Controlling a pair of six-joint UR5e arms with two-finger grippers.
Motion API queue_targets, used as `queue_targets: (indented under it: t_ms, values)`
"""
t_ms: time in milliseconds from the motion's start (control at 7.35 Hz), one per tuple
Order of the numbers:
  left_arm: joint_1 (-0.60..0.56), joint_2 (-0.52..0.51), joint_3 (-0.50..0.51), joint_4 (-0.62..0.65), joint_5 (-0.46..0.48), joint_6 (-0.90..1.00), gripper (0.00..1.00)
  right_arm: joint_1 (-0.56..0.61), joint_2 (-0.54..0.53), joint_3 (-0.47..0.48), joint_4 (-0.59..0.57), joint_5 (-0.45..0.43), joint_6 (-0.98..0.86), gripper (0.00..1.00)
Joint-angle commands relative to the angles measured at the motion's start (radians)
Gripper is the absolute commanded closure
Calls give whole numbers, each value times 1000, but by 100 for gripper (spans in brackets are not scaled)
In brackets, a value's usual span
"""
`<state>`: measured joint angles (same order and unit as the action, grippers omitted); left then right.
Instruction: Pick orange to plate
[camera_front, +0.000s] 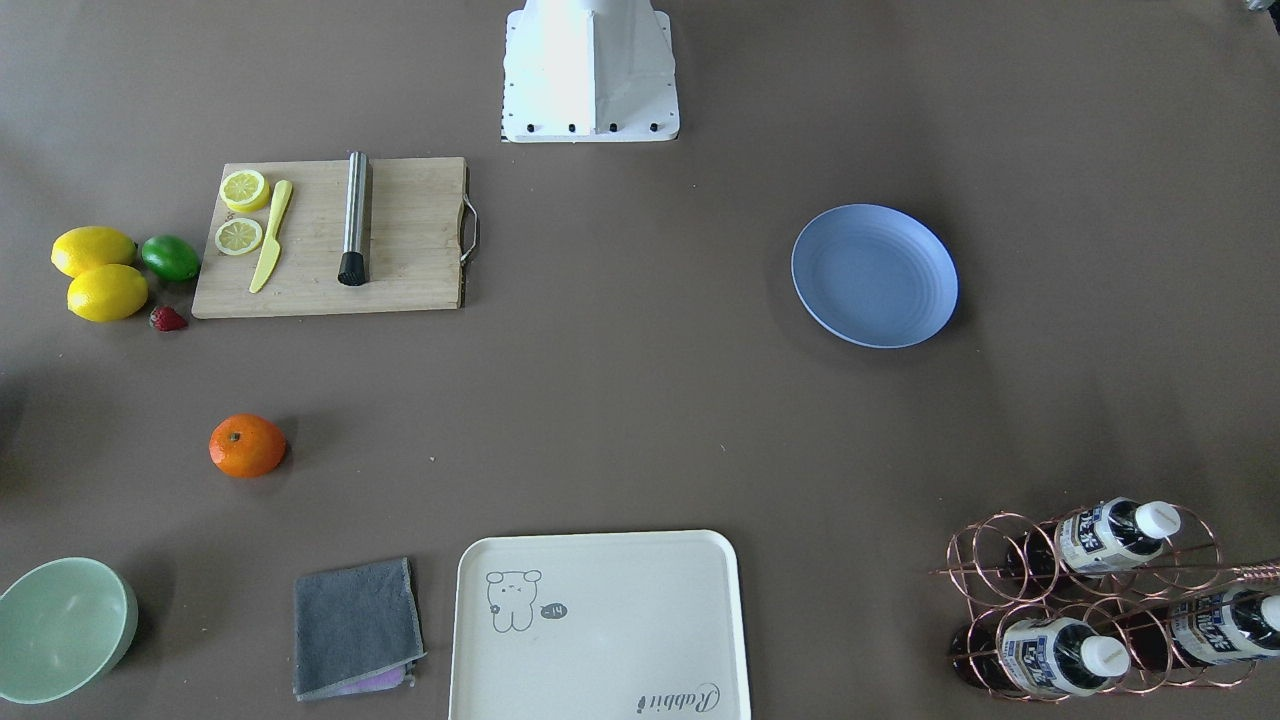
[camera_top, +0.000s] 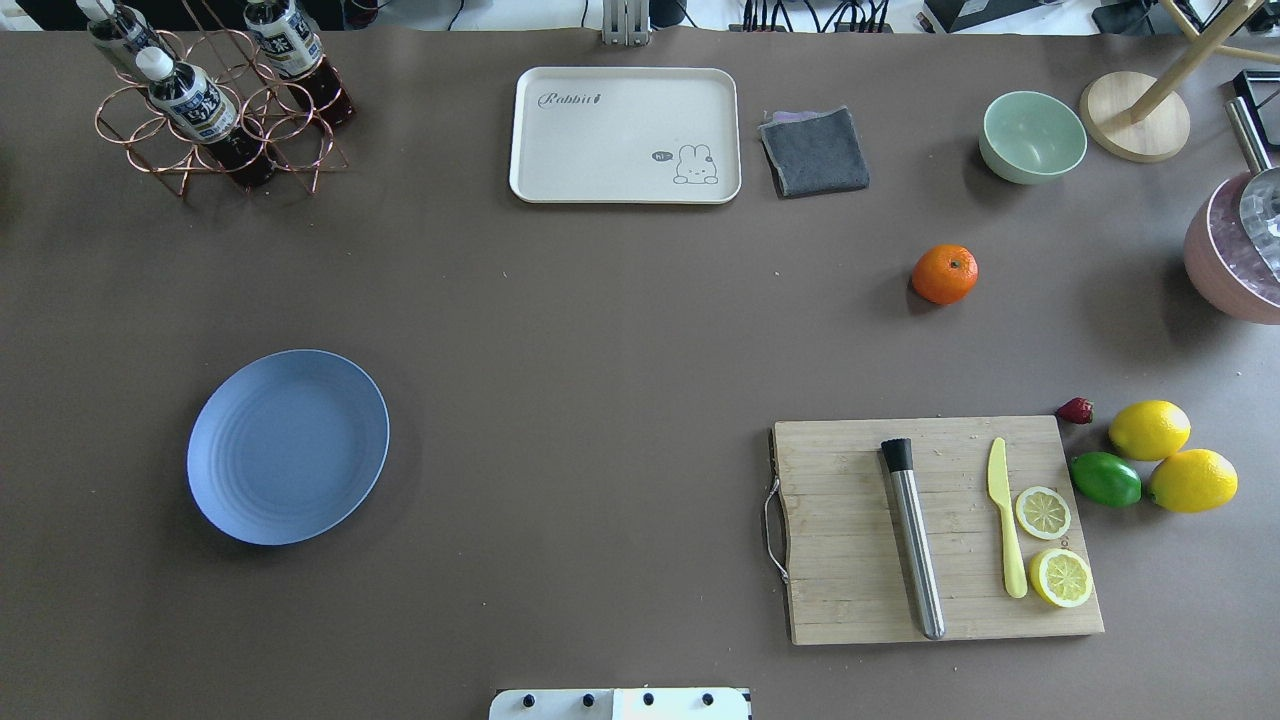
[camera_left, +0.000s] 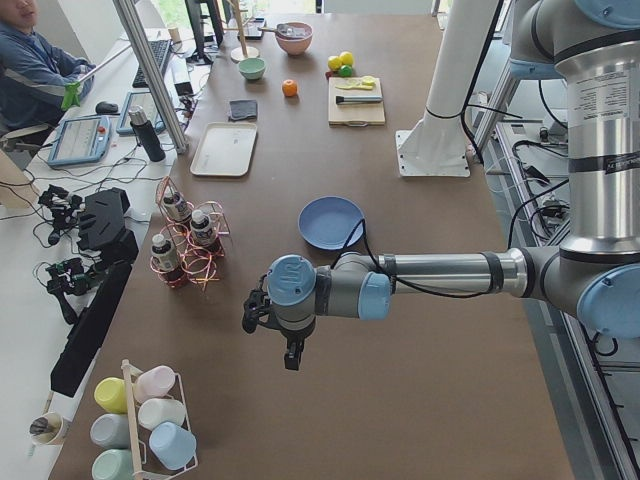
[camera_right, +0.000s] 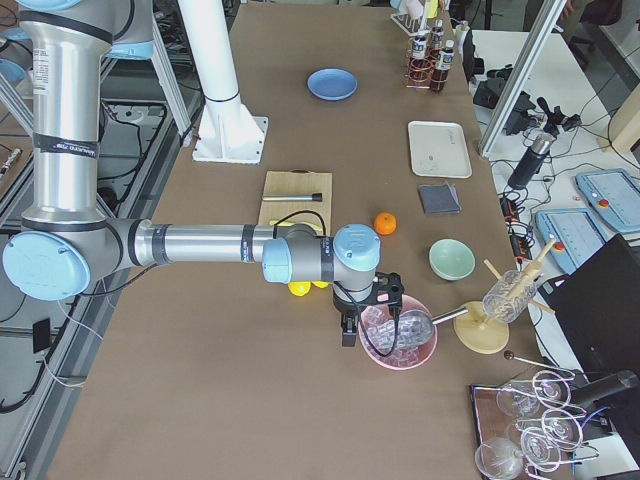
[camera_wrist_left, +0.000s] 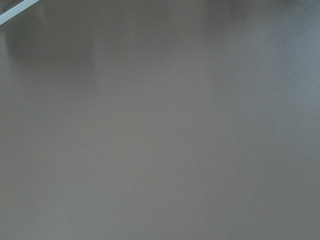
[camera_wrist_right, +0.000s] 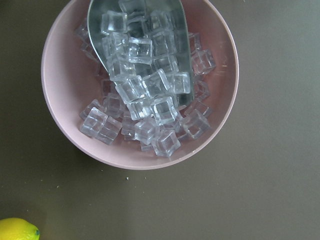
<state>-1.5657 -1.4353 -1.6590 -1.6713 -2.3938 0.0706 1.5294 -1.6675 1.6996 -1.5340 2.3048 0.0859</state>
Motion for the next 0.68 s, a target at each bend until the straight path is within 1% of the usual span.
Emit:
queue_targets:
  t_ms: [0,544]
  values:
    - [-7,3,-7,1,1,2,2,0,0,2,2,1,0,0]
    - [-11,-17,-18,-1,1,3,2,0,0,2,2,-1,0,0]
